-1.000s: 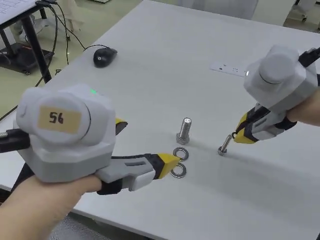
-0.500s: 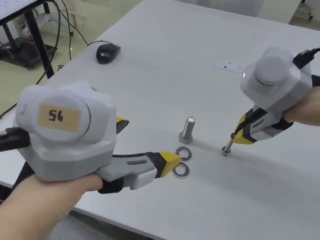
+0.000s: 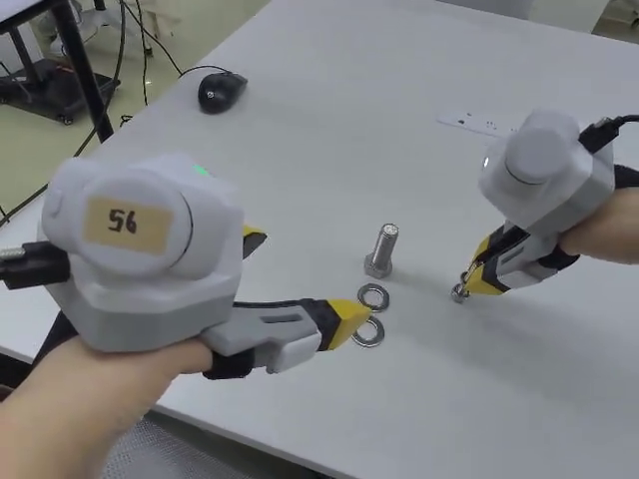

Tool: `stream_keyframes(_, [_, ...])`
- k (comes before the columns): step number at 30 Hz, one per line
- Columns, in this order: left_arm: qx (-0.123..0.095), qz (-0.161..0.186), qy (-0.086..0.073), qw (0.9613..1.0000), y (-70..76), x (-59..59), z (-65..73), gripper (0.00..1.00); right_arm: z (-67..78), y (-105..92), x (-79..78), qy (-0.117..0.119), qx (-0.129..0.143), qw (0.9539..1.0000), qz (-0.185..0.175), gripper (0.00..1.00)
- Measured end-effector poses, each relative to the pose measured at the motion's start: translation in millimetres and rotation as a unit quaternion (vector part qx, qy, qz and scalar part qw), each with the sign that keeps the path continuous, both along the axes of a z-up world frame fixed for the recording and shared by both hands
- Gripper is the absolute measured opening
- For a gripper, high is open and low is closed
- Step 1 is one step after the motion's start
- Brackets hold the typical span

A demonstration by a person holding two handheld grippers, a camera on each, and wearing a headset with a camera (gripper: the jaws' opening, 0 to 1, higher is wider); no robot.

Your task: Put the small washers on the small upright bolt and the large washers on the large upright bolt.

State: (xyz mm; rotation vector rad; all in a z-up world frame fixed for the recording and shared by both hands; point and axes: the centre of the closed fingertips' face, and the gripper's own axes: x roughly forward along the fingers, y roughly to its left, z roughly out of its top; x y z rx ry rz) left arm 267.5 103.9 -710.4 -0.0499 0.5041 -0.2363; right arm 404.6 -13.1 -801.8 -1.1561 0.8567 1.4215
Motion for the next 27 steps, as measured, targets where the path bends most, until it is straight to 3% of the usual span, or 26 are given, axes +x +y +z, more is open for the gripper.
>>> stream_keyframes(8, [0.010,-0.011,0.007,0.9999,-0.5,0.1,-4.9,0.68,-9.7,-2.2,-2.0,0.004,-0.003,1.0000,0.005,0.13])
stream_keyframes(19, [0.013,-0.015,0.004,0.9998,0.6,1.7,-2.4,0.69,3.6,-16.1,-3.0,0.007,0.009,0.9997,-0.020,0.16])
stream_keyframes(27, [0.022,-0.015,-0.004,0.9996,4.2,2.2,2.3,0.69,13.8,-24.9,-18.1,0.005,0.015,0.9996,-0.025,0.16])
